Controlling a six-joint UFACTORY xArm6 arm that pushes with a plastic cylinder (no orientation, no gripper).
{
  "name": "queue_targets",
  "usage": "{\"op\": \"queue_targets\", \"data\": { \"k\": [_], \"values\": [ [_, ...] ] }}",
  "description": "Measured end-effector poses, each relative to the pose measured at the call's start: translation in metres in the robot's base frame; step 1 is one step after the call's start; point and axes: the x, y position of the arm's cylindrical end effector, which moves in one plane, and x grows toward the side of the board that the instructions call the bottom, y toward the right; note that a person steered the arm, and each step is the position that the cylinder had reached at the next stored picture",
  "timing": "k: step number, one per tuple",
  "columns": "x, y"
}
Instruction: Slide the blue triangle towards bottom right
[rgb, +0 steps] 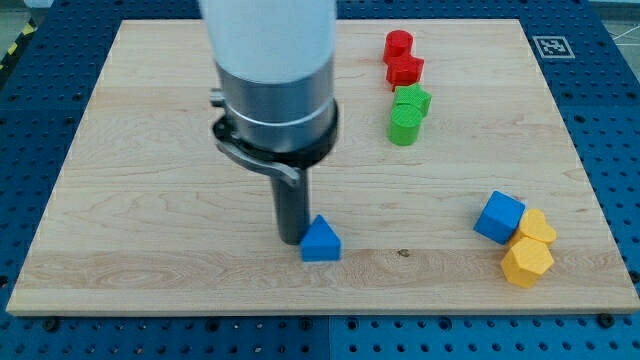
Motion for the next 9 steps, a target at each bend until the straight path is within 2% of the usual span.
{"op": "queue_targets", "data": {
  "k": [2,3,4,5,6,9],
  "values": [
    [0.038,0.079],
    [0.039,0.084],
    [0.036,0.061],
    [0.062,0.040],
    [0.062,0.040],
    [0.062,0.095]
  ]
}}
